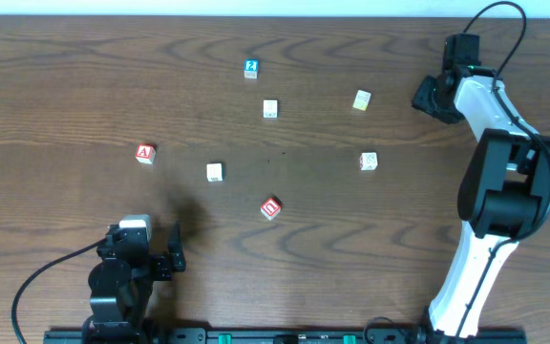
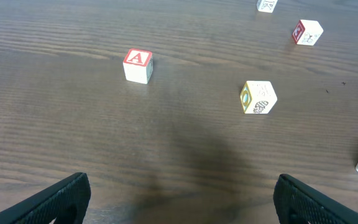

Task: Spell out Ai2
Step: 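Close the right gripper on the red 'I' block and lift, then carry the red 'I' block left to the table center and lower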

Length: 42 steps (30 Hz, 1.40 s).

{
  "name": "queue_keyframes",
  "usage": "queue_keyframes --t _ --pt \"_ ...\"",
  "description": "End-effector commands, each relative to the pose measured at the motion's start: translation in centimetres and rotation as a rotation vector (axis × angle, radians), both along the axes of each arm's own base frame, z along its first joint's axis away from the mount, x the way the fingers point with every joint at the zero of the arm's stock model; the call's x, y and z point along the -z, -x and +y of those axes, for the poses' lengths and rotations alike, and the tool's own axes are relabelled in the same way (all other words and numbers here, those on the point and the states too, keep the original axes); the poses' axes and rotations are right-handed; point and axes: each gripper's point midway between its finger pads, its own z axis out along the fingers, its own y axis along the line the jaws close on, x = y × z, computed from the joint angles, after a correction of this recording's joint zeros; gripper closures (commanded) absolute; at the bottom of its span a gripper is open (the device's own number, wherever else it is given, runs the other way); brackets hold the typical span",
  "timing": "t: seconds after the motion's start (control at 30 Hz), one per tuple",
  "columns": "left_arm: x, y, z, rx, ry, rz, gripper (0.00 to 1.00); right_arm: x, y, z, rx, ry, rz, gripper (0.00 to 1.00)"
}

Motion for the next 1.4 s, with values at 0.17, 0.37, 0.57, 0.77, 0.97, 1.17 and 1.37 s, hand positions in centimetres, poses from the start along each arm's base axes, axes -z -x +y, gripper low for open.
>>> queue_keyframes --t 0.17,0.37,0.57,0.77,0.97,1.17,1.37 --pt "0.3 0.0 0.1 -0.008 0.0 0.002 0.05 -0.6 -0.7 -0.6 -0.023 0.021 -0.019 0.54" --pt "0.3 0.0 0.1 -0.008 0.0 0.002 0.05 -0.5 -0.6 -0.6 -0.058 0.033 -0.011 0.6" --pt "0.3 0.0 0.1 -0.008 0.0 0.002 0.05 -0.5 -0.6 -0.6 -0.066 0.037 -0.009 0.62" --pt "0.3 0.0 0.1 -0.008 0.0 0.002 0.05 -0.5 -0.5 -0.5 -0.101 0.048 0.0 0.64" --pt "0.3 0.0 0.1 -0.008 0.0 0.002 0.05 -0.5 -0.6 0.2 -0.134 0.027 -0.003 0.67" --pt "0.3 0.0 0.1 -0.008 0.0 0.002 0.05 -1.3 -1.4 1.1 -0.166 0.034 -0.025 0.79" --pt "0.3 0.0 0.1 -0.008 0.0 0.002 0.05 -4.1 -3.1 2.9 -0.232 0.052 -0.062 0.91"
